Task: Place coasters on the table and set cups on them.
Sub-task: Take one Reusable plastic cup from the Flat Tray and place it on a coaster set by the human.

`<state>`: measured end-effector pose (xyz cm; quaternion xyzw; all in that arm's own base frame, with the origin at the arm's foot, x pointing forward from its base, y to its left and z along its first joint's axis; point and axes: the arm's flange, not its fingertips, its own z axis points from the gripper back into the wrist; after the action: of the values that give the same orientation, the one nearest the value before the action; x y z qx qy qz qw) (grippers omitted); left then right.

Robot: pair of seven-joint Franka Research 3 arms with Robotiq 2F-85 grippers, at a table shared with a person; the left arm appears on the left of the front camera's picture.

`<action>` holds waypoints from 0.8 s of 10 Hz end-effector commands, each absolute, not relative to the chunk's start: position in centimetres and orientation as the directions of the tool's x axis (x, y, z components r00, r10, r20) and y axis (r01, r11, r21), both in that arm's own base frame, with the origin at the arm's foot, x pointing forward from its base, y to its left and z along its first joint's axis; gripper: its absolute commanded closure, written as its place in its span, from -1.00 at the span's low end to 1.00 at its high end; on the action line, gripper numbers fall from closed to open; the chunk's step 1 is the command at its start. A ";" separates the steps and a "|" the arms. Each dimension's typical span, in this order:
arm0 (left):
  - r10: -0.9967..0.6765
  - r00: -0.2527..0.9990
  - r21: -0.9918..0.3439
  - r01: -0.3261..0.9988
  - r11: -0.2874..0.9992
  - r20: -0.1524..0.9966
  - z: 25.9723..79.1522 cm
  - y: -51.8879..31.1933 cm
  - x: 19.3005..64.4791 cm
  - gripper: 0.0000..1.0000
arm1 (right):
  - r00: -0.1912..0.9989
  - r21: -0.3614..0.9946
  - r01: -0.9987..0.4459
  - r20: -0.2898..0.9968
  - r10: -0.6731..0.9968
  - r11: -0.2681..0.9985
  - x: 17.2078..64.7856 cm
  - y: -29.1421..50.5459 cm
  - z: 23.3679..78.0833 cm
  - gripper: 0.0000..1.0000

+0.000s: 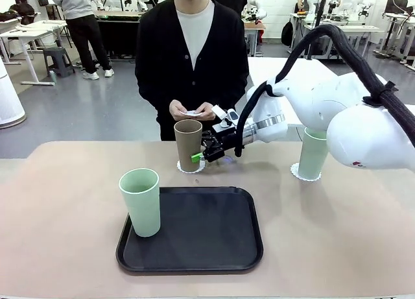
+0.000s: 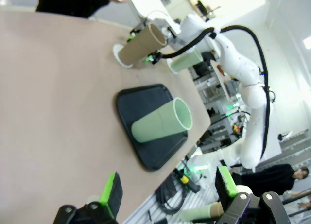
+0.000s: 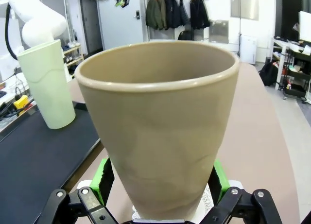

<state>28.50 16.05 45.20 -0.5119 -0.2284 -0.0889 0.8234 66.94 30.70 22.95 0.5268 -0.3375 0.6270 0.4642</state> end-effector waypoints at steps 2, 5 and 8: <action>0.086 0.874 -0.799 0.392 0.455 0.478 45.2 16.1 28.4 -1.00 | -0.028 0.082 -0.923 0.960 0.280 -0.375 67.5 30.7 24.2 -1.00; 0.086 0.874 -0.799 0.392 0.455 0.478 45.2 16.1 28.4 -1.00 | -0.021 0.089 -0.930 0.956 0.294 -0.358 68.0 30.1 24.6 -1.00; 0.086 0.874 -0.799 0.392 0.455 0.478 45.2 16.1 28.4 -1.00 | -0.008 0.090 -0.949 0.952 0.306 -0.304 68.9 29.1 25.0 -1.00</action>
<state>28.50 16.05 45.20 -0.5119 -0.2284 -0.0889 0.8234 68.20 29.13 24.16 0.5061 -0.3237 0.6398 0.4792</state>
